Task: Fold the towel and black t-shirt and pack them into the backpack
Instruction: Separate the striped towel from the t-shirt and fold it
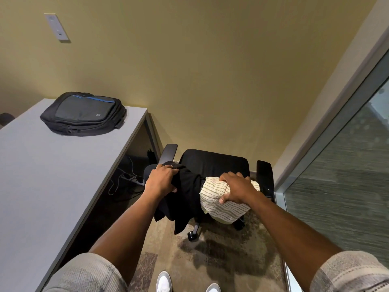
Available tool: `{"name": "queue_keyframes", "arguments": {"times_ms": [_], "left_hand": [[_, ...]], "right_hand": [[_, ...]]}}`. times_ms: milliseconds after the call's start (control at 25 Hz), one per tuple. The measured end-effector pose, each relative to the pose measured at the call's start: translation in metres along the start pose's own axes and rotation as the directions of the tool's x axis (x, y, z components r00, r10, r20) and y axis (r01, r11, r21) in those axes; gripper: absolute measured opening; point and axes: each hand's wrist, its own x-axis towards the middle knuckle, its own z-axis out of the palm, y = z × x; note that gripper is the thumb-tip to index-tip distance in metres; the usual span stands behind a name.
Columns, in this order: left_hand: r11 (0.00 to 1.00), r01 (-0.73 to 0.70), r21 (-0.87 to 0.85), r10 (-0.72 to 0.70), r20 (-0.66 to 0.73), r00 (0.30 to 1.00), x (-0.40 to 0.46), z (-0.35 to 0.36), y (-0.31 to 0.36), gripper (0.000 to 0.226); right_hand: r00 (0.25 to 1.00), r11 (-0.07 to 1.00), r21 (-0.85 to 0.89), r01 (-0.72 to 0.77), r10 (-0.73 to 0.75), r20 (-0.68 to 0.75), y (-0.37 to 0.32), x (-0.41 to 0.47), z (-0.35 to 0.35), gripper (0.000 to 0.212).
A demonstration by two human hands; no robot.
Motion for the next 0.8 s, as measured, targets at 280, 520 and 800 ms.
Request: {"name": "queue_keyframes", "arguments": {"times_ms": [280, 520, 800], "left_hand": [[0.999, 0.003, -0.039, -0.007, -0.107, 0.994, -0.01, 0.002, 0.002, 0.058], [0.985, 0.07, -0.156, -0.097, -0.17, 0.981, -0.017, 0.003, 0.003, 0.044], [0.909, 0.105, -0.403, -0.227, -0.268, 0.936, -0.024, -0.01, 0.018, 0.032]], "right_hand": [[0.991, 0.982, 0.187, 0.03, -0.005, -0.135, 0.001, -0.004, -0.001, 0.023], [0.954, 0.998, -0.044, 0.042, -0.053, -0.295, -0.019, -0.011, 0.008, 0.02], [0.95, 0.942, 0.335, 0.039, 0.069, -0.305, -0.077, -0.002, -0.007, 0.011]]}}
